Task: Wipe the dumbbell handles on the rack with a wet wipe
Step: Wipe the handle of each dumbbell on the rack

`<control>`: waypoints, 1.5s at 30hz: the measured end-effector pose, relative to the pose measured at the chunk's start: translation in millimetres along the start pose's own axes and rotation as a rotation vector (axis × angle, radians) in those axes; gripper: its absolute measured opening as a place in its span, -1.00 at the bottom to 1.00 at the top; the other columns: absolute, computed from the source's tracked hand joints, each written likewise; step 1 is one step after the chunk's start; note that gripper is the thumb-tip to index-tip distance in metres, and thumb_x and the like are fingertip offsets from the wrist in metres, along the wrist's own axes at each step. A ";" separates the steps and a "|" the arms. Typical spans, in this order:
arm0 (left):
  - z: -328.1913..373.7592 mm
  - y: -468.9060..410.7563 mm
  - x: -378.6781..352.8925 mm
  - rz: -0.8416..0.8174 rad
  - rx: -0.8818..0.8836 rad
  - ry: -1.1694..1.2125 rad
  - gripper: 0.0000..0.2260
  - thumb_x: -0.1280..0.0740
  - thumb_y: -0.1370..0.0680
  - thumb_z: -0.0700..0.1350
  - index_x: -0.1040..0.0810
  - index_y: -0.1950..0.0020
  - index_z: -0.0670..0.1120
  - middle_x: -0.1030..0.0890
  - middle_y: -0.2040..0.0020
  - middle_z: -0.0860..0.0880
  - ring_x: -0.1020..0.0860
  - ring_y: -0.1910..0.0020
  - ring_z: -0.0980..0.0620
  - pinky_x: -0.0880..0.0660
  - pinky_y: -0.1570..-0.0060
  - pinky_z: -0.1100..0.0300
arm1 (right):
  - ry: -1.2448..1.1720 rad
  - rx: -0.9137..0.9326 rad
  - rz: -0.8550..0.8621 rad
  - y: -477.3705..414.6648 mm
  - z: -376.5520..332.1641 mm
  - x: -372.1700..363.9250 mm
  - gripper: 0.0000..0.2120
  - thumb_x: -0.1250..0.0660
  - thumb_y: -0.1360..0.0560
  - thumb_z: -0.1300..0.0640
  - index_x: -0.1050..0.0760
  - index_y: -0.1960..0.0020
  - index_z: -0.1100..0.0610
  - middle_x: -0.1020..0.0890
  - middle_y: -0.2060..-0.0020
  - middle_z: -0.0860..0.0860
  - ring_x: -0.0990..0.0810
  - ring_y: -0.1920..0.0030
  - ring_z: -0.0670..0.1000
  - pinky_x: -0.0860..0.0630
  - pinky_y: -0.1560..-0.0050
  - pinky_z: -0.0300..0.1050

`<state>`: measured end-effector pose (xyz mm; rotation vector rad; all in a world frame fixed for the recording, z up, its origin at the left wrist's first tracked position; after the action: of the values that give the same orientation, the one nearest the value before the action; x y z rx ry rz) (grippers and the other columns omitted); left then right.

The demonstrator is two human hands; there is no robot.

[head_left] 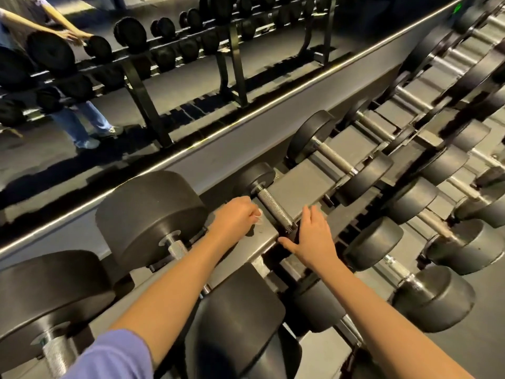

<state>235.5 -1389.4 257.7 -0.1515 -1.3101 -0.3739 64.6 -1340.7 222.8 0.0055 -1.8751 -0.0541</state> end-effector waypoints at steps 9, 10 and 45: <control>10.9 -48.6 -9.9 0.276 -0.020 -0.109 -0.88 -0.42 -0.47 -0.22 -0.59 0.01 -0.14 -0.55 0.04 -0.08 -0.50 0.02 -0.06 -0.47 0.27 0.07 | 0.062 0.079 0.001 -5.0 5.5 -7.9 -0.07 -0.33 -0.40 -0.32 -0.06 -0.48 0.25 -0.26 -0.40 0.18 -0.26 -0.39 0.14 -0.21 -0.42 -0.02; 11.9 -46.8 -15.0 0.265 -0.055 -0.131 -0.82 -0.46 -0.40 -0.27 -0.59 0.02 -0.18 -0.56 0.05 -0.11 -0.52 0.04 -0.09 -0.46 0.34 0.07 | 0.058 0.082 0.000 -5.1 5.8 -8.0 -0.07 -0.33 -0.40 -0.32 -0.07 -0.48 0.25 -0.27 -0.39 0.18 -0.27 -0.38 0.14 -0.22 -0.42 -0.01; 17.6 -51.5 -20.6 0.259 0.005 -0.032 -0.77 -0.32 -0.51 -0.28 -0.51 -0.16 -0.16 -0.47 -0.09 -0.11 -0.46 -0.03 -0.05 -0.35 0.19 0.19 | 0.036 0.049 0.009 -2.1 3.4 -4.4 -0.06 -0.32 -0.41 -0.31 -0.02 -0.51 0.23 -0.21 -0.45 0.18 -0.18 -0.46 0.13 -0.15 -0.47 0.01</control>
<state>197.0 -1428.0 237.3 -0.3210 -1.3042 -0.1482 62.6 -1342.5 217.5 0.0317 -1.8402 -0.0025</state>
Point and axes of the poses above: each hand's wrist, its own y-axis away from the middle knuckle, its own x-axis out of the back of the hand, z = x × y, the point moved 4 cm from there along -y, towards the middle knuckle
